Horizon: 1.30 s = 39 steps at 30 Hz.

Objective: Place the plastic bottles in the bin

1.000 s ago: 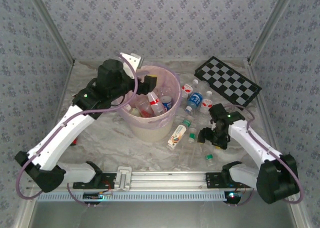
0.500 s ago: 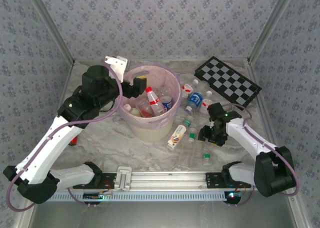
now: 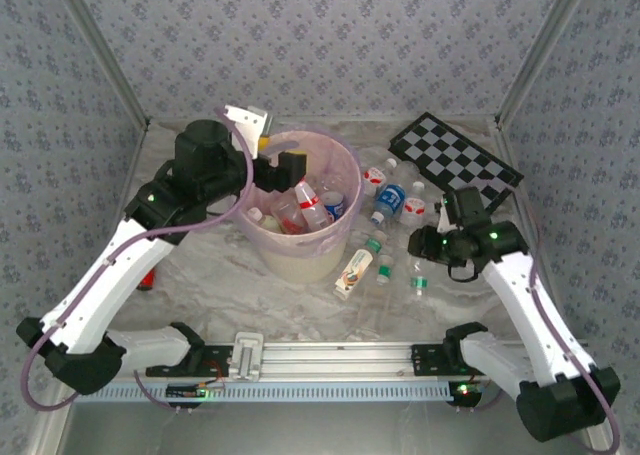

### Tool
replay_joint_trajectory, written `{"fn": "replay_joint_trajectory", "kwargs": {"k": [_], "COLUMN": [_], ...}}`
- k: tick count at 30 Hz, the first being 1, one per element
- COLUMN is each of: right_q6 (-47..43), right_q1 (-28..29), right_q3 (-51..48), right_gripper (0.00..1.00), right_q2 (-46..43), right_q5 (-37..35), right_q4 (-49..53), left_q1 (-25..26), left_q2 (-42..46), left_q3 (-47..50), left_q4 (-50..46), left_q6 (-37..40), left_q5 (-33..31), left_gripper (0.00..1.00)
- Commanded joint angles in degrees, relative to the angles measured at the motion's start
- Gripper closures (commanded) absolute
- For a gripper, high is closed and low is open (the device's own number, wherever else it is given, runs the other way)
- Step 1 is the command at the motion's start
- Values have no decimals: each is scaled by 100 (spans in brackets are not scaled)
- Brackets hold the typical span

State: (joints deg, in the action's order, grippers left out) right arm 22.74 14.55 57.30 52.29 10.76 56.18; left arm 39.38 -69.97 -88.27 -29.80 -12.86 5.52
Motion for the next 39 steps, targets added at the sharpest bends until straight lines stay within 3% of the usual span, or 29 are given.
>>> {"fn": "replay_joint_trajectory", "kwargs": {"k": [1,7,12,20,26,35,39], "right_q6": [-836,-1545,-2128,-2700,-2766,-2715,-2703], "right_q1": [76,442,1015,1700,1815,1822,1850], "right_q3": [527,1055,1547,1847,1986,1972,1974], "right_gripper": [58,61,63,66,68,69,69], "right_q2": [-252,-456,-386,-159,-37,-114,-105], "right_q5": [435,877,717,297,-5,84,95], "right_q4": [-373,-1145,-1448,-1538,-1562,-1869,-1907], "left_q1": [26,264,559,895,951,978,977], "left_q2": [-241,-1005,-1724,-2477,-2543,-2601,-2635], "left_q3": [-524,-1312,-1911,-2642,-2645,-2617,-2624], "left_q4": [204,98,-18,-485,-540,-750,-629], "left_q6": [-279,-464,-565,-403,-357,-185,-234], "left_q5": [1038,1927,2458,2779,3047,2788,2785], "left_gripper": [5,5,3,2,3,15,26]}}
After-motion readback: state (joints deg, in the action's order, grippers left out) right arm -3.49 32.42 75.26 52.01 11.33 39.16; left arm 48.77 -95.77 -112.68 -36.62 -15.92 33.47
